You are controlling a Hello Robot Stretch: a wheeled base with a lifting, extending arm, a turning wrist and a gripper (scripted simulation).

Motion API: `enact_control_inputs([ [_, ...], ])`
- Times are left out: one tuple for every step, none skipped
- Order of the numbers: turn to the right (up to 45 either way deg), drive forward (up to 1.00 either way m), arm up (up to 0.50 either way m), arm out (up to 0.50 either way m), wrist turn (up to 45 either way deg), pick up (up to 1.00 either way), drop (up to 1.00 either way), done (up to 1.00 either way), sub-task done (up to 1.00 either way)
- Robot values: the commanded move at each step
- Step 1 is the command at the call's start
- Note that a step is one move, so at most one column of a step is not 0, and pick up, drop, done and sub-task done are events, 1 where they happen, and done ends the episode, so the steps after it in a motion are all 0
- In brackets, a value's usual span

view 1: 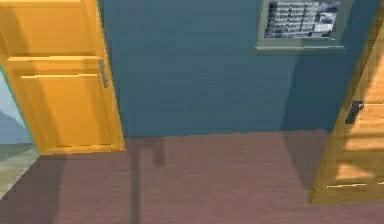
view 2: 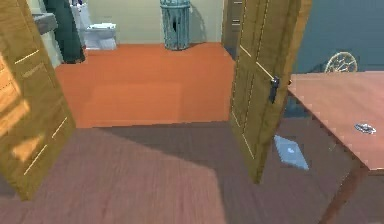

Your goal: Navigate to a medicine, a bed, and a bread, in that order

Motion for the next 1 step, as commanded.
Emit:
enact_control_inputs([
  [0.0, 0.75, 0.00, 0.00, 0.0, 0.00, 0.00, 0.00, 0.00],
])
